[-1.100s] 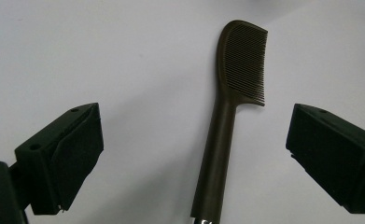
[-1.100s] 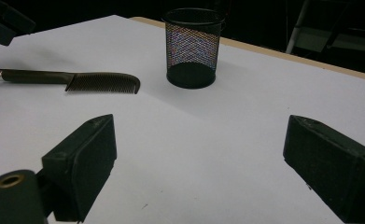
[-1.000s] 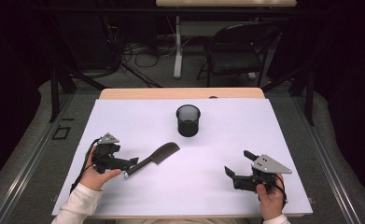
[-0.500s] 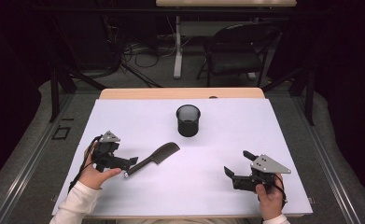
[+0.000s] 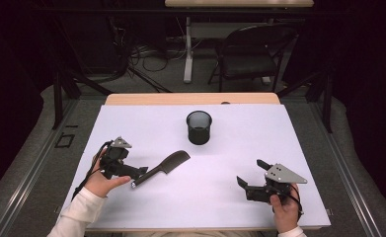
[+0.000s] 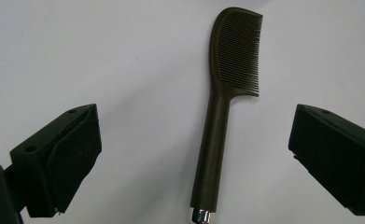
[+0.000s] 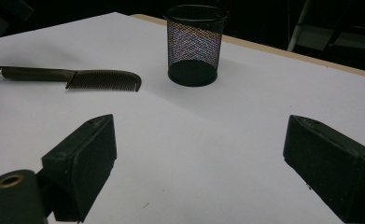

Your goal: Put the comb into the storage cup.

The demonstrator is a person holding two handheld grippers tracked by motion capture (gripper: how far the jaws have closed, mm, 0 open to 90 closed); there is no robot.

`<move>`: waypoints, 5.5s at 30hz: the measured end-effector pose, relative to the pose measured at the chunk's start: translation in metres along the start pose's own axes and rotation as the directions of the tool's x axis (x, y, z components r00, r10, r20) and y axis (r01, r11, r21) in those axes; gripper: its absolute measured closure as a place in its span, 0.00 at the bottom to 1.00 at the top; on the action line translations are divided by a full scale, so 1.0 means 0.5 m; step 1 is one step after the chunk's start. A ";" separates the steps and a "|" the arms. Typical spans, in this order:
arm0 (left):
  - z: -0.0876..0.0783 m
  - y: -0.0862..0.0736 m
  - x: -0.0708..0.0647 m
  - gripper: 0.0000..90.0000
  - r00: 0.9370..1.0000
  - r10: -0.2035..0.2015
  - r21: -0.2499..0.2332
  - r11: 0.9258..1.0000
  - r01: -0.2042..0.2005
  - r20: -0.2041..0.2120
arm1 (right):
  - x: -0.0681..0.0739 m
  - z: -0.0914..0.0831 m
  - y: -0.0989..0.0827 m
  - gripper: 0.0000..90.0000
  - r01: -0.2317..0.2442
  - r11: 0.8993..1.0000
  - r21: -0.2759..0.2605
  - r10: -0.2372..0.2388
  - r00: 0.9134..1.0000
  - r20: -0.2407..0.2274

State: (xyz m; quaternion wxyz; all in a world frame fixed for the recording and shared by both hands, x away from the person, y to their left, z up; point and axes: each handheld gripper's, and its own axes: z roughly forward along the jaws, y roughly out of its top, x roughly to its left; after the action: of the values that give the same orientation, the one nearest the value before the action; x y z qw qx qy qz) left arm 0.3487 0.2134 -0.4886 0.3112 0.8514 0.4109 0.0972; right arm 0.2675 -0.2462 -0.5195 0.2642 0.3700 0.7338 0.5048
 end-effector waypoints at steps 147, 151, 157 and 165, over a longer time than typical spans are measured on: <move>0.128 0.038 -0.043 0.76 0.975 0.209 0.448 0.866 -0.220 0.076 | 0.001 0.008 -0.004 0.12 0.013 1.000 0.018 -0.012 1.000 -0.019; 0.128 0.038 -0.042 0.78 0.976 0.207 0.447 0.868 -0.218 0.075 | 0.001 0.008 -0.004 0.12 0.014 1.000 0.018 -0.014 1.000 -0.020; 0.129 0.038 -0.041 0.79 0.978 0.196 0.443 0.872 -0.206 0.070 | 0.001 0.008 -0.004 0.12 0.014 1.000 0.019 -0.014 1.000 -0.020; 0.129 0.038 -0.040 0.80 0.979 0.192 0.443 0.873 -0.203 0.070 | 0.001 0.009 -0.004 0.12 0.014 1.000 0.019 -0.014 1.000 -0.020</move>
State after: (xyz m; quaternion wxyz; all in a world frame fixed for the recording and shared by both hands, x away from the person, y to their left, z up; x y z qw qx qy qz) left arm 0.3749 0.1603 -0.5258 0.1002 0.9386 0.3293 0.0211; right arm 0.2697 -0.2438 -0.5231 0.2569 0.3625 0.7437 0.4996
